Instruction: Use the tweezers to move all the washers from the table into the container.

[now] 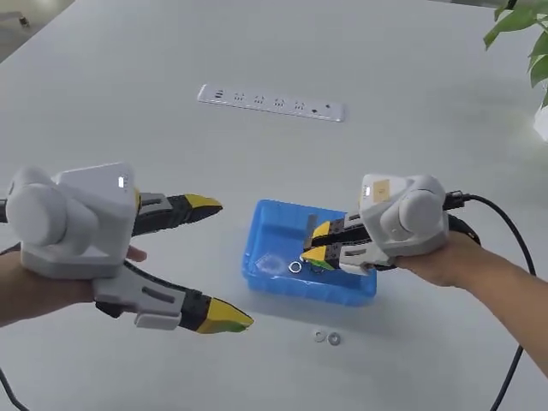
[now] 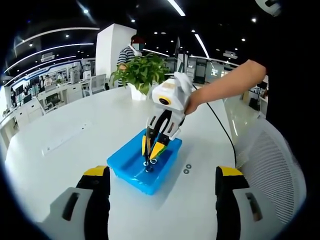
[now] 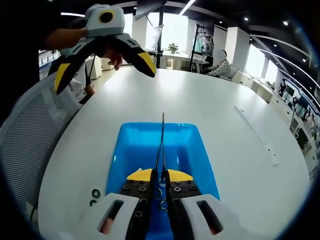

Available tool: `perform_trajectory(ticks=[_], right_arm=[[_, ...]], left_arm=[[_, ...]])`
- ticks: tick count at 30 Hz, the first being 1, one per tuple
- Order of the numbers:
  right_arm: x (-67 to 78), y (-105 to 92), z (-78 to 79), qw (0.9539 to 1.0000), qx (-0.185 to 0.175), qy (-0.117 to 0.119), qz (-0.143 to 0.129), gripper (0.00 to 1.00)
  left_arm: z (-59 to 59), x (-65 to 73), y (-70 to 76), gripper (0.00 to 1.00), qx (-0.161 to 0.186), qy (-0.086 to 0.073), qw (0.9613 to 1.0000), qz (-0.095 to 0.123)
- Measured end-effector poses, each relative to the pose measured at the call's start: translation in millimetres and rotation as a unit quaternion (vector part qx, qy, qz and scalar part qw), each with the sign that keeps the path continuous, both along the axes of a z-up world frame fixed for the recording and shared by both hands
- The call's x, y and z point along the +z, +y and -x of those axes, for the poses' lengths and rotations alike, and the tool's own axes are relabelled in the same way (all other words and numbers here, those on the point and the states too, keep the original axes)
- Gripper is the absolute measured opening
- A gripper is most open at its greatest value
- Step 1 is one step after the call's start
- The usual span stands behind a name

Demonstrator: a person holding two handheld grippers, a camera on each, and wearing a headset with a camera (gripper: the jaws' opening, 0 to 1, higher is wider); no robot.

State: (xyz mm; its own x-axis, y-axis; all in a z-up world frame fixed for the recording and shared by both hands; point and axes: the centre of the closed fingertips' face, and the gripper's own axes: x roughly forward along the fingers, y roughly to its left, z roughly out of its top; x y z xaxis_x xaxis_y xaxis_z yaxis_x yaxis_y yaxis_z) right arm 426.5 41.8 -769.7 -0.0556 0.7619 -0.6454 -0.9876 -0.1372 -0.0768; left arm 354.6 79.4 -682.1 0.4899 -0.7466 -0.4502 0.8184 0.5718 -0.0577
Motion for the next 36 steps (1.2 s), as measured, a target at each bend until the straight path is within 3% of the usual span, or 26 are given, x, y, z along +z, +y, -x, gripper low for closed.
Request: perform_trajectory(ticks=[10, 15, 21, 26, 36], right_arm=[[-0.3, -1.5, -0.4, 1.0000, 0.001, -0.003, 0.002, 0.10], [-0.9, -1.8, -0.3, 1.0000, 0.002, -0.004, 0.001, 0.10], [-0.9, -1.9, 0.1, 1.0000, 0.005, -0.006, 0.001, 0.10], [-0.8, -1.4, 0.3, 0.9999, 0.008, -0.007, 0.001, 0.10], [-1.9, 1.2, 1.7, 0.9998, 0.017, -0.013, 0.004, 0.10]], left_arm=[[-17.3, 2.2, -9.3, 0.75, -0.019, -0.012, 0.9997, -0.012], [-28.8, 3.0, -21.0, 0.59, -0.043, -0.021, 0.9986, -0.024], [-41.2, 6.3, -37.2, 0.47, -0.071, -0.027, 0.9969, -0.022], [-49.7, 4.7, -48.2, 0.36, -0.094, -0.033, 0.9945, -0.034], [-60.7, -7.2, -59.3, 0.23, -0.125, -0.026, 0.9906, -0.050]])
